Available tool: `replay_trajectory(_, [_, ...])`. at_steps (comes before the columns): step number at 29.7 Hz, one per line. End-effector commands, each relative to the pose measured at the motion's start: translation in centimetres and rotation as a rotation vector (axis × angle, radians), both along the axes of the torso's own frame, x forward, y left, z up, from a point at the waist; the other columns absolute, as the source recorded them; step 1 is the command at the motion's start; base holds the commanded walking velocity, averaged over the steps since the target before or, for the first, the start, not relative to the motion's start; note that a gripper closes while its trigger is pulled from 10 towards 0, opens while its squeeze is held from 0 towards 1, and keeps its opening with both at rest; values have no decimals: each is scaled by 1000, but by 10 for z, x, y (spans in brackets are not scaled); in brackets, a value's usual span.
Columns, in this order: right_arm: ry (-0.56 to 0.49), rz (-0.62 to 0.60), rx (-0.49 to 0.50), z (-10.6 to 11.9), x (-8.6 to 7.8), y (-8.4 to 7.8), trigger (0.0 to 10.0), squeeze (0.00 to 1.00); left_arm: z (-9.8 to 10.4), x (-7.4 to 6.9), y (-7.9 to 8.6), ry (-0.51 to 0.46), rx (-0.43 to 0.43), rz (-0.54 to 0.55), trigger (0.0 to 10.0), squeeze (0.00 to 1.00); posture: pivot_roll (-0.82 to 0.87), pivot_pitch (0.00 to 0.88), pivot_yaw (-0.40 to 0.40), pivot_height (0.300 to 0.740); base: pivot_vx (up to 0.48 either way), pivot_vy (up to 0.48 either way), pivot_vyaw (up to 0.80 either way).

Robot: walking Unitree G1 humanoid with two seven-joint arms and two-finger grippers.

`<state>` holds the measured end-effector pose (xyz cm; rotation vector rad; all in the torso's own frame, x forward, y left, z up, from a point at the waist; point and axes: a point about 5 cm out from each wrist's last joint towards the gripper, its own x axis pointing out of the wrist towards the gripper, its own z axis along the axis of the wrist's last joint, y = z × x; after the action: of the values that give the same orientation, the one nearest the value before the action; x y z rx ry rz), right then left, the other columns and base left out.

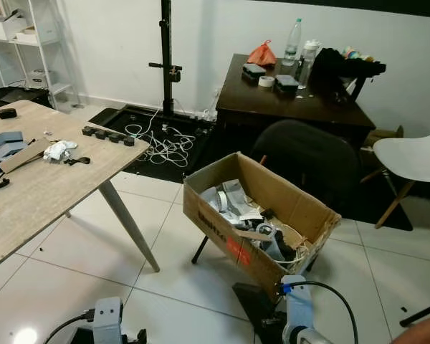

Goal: Picking trash to rubbish bin

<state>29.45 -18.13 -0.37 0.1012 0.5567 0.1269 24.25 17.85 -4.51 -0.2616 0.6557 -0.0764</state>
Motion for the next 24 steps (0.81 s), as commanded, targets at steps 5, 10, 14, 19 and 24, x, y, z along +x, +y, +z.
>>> replay_trajectory(5, [-181, 176, 197, 36, 28, 29, 10000, 0, -2, -4, 8, 2, 12, 12, 10000, 0, -81, 130, -12, 740, 250, 0, 0])
replay_trajectory(10, [-346, 587, 543, 86, 44, 75, 10000, 0, 6, 5, 13, -37, 26, 9, 10000, 0, -80, 131, -8, 740, 307, 0, 0])
replay_trajectory(14, [-438, 650, 573, 110, 51, 82, 10000, 0, 9, 8, 14, -50, 35, 0, 10000, 0, -80, 132, -5, 740, 347, 0, 0])
replay_trajectory(19, [-558, 469, 494, 139, 74, 67, 10000, 0, 10, 9, 15, -57, 31, 0, 10000, 0, -81, 132, -1, 740, 348, 0, -313])
replay_trajectory(24, [-608, 377, 318, 149, 81, 47, 10000, 0, 10, 9, 14, -65, 18, 2, 10000, 0, -78, 135, -4, 740, 328, 0, -788])
